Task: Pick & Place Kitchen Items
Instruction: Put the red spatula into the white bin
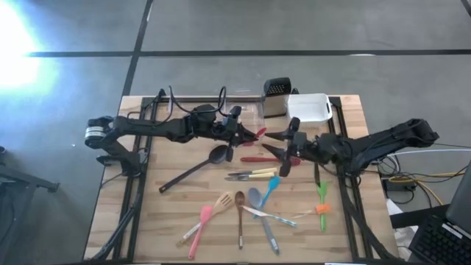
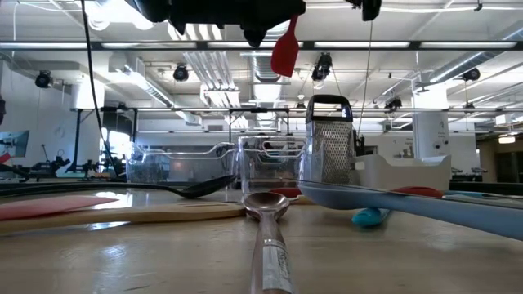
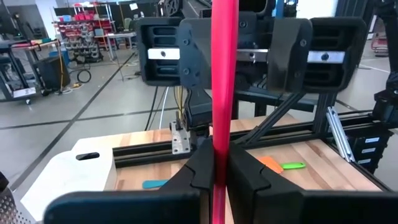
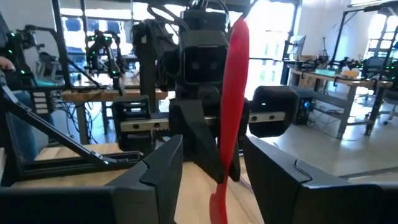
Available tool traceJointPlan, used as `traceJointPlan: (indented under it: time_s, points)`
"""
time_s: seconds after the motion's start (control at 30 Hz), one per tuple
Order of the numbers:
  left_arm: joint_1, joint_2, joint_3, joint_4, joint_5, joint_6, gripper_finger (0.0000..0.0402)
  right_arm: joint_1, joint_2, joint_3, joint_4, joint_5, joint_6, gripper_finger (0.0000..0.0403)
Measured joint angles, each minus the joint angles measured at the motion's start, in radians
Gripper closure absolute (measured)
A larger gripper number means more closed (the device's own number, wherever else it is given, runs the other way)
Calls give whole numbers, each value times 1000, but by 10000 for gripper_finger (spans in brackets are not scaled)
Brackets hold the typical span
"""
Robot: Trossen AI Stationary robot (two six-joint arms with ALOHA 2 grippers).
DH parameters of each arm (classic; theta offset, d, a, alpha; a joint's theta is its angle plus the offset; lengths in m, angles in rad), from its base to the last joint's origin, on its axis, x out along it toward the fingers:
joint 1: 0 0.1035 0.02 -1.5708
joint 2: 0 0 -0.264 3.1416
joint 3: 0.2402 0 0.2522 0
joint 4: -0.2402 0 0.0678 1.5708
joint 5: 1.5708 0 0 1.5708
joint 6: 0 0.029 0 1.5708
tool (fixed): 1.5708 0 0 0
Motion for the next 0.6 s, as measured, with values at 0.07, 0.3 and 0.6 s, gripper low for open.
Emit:
traceJointPlan:
  time_s: [0.07, 0.3, 0.6]
  points:
    - [0, 0, 0, 0, 6, 0, 379, -20, 28, 21, 1, -18, -1, 250]
    - [2, 0, 0, -3, 16, 0, 379, -68, 89, 70, 11, -85, 15, 280]
    - [2, 0, 2, -1, 38, 14, 379, -76, 91, 74, -4, -113, -1, 386]
